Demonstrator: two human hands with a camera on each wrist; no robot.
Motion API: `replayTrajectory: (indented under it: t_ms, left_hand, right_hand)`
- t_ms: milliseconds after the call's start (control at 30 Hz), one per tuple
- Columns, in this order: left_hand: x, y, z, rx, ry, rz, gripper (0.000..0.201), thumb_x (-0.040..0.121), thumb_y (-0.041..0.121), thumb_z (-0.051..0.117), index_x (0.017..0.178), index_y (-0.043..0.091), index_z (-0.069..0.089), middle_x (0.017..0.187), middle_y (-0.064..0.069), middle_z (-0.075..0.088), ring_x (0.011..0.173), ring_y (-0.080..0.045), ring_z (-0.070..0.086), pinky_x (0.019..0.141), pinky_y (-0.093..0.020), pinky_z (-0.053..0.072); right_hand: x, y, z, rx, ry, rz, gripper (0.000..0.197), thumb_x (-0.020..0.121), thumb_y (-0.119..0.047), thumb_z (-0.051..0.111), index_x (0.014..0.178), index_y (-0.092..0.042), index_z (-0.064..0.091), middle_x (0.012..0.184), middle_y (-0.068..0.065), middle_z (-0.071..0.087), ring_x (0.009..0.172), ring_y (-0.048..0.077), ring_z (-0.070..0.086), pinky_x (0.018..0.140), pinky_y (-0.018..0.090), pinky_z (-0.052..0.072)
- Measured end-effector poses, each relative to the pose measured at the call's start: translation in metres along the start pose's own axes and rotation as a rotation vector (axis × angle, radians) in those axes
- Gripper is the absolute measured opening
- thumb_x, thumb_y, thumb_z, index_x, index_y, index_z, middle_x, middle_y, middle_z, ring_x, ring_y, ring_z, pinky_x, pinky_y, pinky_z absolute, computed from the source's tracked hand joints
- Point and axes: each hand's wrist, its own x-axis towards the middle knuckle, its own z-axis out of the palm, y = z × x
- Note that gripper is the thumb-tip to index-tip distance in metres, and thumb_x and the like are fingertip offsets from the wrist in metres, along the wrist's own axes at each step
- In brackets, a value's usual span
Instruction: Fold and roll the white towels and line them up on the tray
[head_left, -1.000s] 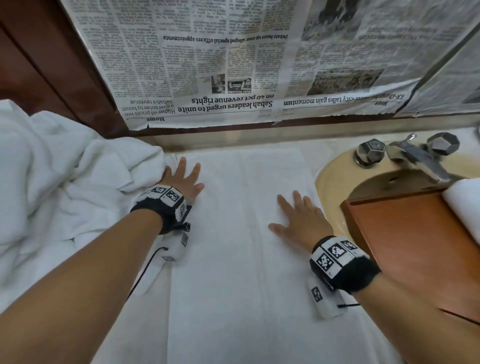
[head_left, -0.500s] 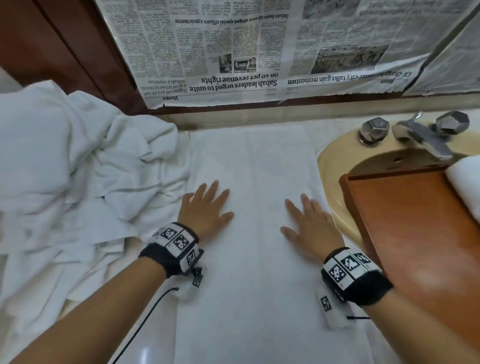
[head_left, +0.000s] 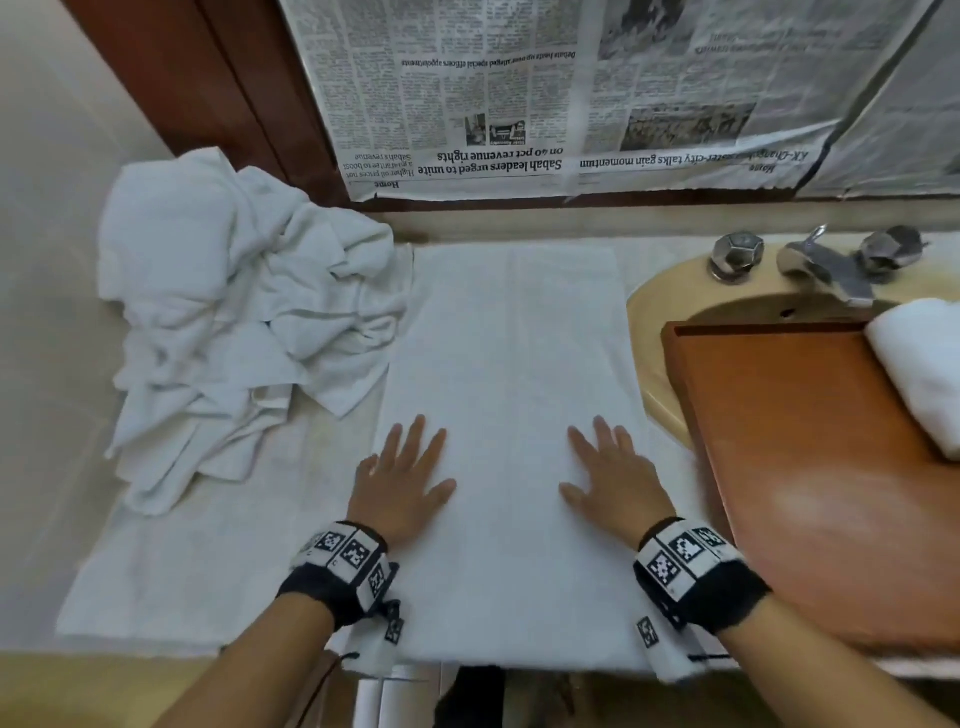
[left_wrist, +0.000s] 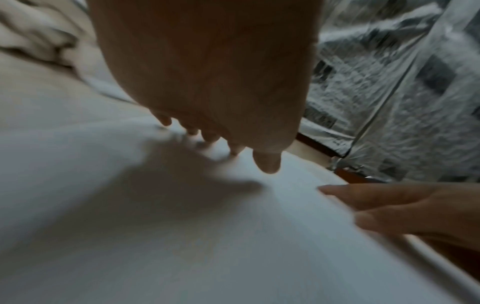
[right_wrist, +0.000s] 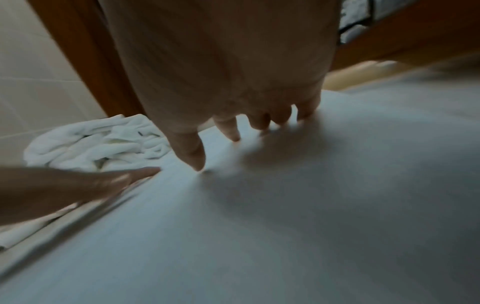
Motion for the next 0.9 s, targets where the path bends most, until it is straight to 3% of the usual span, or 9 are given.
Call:
replayTrajectory:
  t_ms: [67, 133, 200, 300, 467, 700, 800, 900]
  left_hand:
    - [-0.011, -0.011, 0.009, -0.017, 0.059, -0.079, 0.082, 0.077, 0.073, -0.005, 0.152, 0.039, -0.008, 0.158, 0.010, -0.023, 0.149, -0.017, -0.012, 0.117, -0.041, 0.012]
    - [-0.023, -0.011, 0.014, -0.070, 0.083, -0.129, 0.073, 0.090, 0.069, 0.010, 0.153, 0.036, -0.005, 0.160, 0.002, -0.020, 0.149, -0.019, -0.010, 0.117, -0.041, 0.011]
    - [-0.037, -0.001, 0.019, -0.111, 0.109, -0.108, 0.075, 0.090, 0.070, 0.013, 0.153, 0.034, -0.004, 0.160, -0.002, -0.019, 0.149, -0.017, -0.009, 0.117, -0.040, 0.011]
    - [-0.056, 0.007, 0.035, -0.095, 0.101, -0.055, 0.088, 0.073, 0.074, -0.008, 0.152, 0.037, -0.007, 0.158, 0.003, -0.024, 0.149, -0.017, -0.010, 0.117, -0.039, 0.011]
    - [-0.062, -0.004, 0.046, -0.138, 0.146, -0.074, 0.080, 0.078, 0.075, -0.002, 0.151, 0.044, -0.004, 0.153, 0.015, -0.026, 0.149, -0.016, -0.010, 0.117, -0.040, 0.010]
    - [-0.064, 0.002, 0.040, -0.318, 0.195, -0.116, 0.072, 0.083, 0.074, 0.021, 0.149, 0.046, 0.016, 0.161, 0.016, -0.002, 0.149, -0.013, -0.002, 0.117, -0.043, 0.010]
    - [-0.059, 0.002, 0.026, -0.351, 0.157, -0.149, 0.060, 0.092, 0.059, 0.044, 0.147, 0.044, 0.025, 0.161, 0.013, 0.007, 0.147, -0.018, 0.007, 0.115, -0.045, 0.015]
    - [-0.054, 0.009, 0.009, -0.379, 0.139, -0.212, 0.053, 0.091, 0.051, 0.052, 0.141, 0.040, 0.038, 0.156, 0.009, 0.020, 0.142, -0.022, 0.019, 0.112, -0.045, 0.019]
  right_hand:
    - [-0.006, 0.009, -0.004, 0.032, 0.013, 0.035, 0.073, 0.097, -0.050, 0.040, 0.154, -0.030, 0.000, 0.161, 0.004, -0.014, 0.148, 0.026, -0.009, 0.117, 0.044, 0.014]
    - [-0.018, 0.007, -0.003, 0.048, 0.017, 0.058, 0.071, 0.097, -0.049, 0.038, 0.154, -0.026, 0.002, 0.161, 0.007, -0.013, 0.148, 0.028, -0.009, 0.118, 0.043, 0.012]
    - [-0.036, -0.001, 0.008, 0.019, 0.020, -0.003, 0.071, 0.098, -0.050, 0.035, 0.155, -0.023, 0.001, 0.161, 0.007, -0.015, 0.148, 0.028, -0.011, 0.118, 0.042, 0.009]
    - [-0.061, -0.006, 0.034, -0.001, 0.008, -0.108, 0.074, 0.097, -0.054, 0.032, 0.154, -0.026, -0.006, 0.159, 0.002, -0.021, 0.147, 0.025, -0.016, 0.119, 0.042, 0.005]
    - [-0.069, 0.003, 0.042, 0.070, 0.043, -0.101, 0.072, 0.098, -0.051, 0.036, 0.154, -0.031, -0.005, 0.158, -0.007, -0.024, 0.147, 0.017, -0.019, 0.118, 0.040, -0.002]
    - [-0.072, -0.003, 0.040, 0.097, 0.101, -0.072, 0.068, 0.096, -0.046, 0.045, 0.153, -0.030, 0.011, 0.162, -0.006, -0.010, 0.149, 0.016, -0.008, 0.119, 0.041, 0.008]
    - [-0.072, -0.004, 0.033, 0.121, 0.108, -0.062, 0.065, 0.095, -0.045, 0.048, 0.152, -0.030, 0.021, 0.162, -0.007, 0.000, 0.148, 0.017, 0.001, 0.119, 0.040, 0.016]
    - [-0.068, -0.001, 0.017, 0.184, 0.076, -0.061, 0.055, 0.094, -0.043, 0.052, 0.145, -0.029, 0.038, 0.159, -0.008, 0.015, 0.143, 0.018, 0.016, 0.114, 0.037, 0.025]
